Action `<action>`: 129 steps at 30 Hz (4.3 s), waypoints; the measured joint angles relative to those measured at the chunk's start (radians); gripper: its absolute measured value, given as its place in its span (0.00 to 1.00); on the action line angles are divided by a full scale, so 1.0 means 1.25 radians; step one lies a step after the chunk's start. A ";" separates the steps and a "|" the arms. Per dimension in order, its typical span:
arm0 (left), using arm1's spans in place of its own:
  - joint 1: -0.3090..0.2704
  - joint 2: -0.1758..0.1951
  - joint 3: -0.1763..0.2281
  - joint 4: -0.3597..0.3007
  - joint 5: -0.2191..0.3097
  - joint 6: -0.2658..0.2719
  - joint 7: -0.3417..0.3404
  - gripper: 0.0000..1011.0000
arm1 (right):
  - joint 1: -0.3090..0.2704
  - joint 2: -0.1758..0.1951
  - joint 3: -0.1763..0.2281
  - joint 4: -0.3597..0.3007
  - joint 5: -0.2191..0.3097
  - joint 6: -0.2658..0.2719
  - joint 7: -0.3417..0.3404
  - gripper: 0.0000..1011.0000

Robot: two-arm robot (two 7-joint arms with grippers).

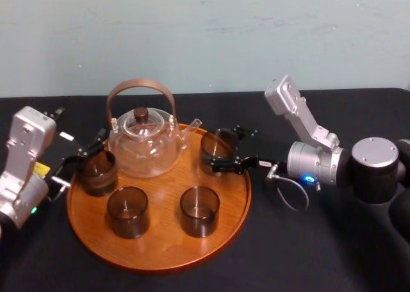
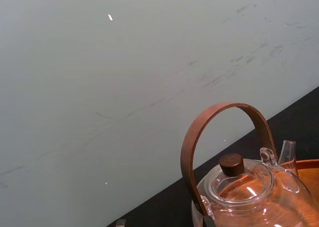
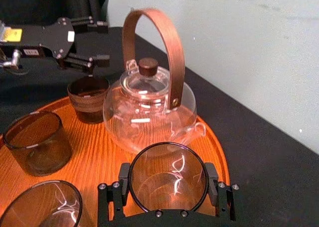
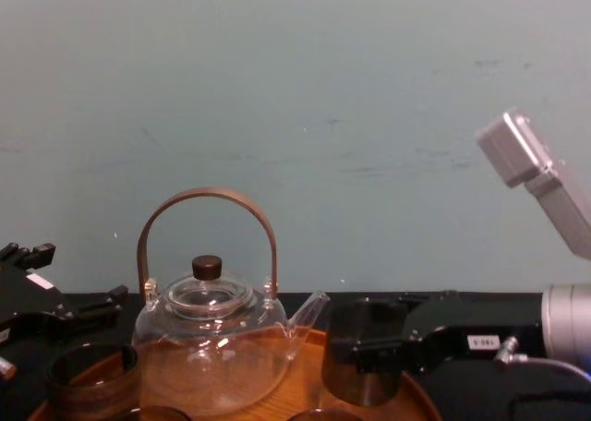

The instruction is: Pick up the glass from the table and place it on the tray.

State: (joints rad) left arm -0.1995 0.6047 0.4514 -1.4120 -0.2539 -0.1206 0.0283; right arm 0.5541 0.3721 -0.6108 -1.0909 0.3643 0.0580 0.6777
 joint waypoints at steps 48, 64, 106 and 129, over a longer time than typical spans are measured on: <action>0.000 0.000 0.000 0.000 0.000 0.000 0.000 0.99 | 0.002 -0.028 -0.003 0.065 -0.036 -0.003 -0.005 0.98; 0.000 0.000 0.000 0.000 0.000 0.000 0.000 0.99 | 0.001 -0.027 -0.001 0.062 -0.032 -0.004 -0.002 0.99; 0.000 0.000 0.000 0.000 0.000 0.000 0.000 0.99 | -0.271 0.208 0.188 -0.292 0.120 -0.021 -0.098 0.99; 0.000 0.000 0.000 0.000 0.000 0.000 0.000 0.99 | -0.291 0.093 0.257 -0.227 0.022 -0.073 -0.300 0.99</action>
State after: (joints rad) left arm -0.1995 0.6047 0.4514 -1.4120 -0.2539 -0.1205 0.0283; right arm 0.1906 0.4887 -0.2897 -1.3750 0.3913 -0.0330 0.3026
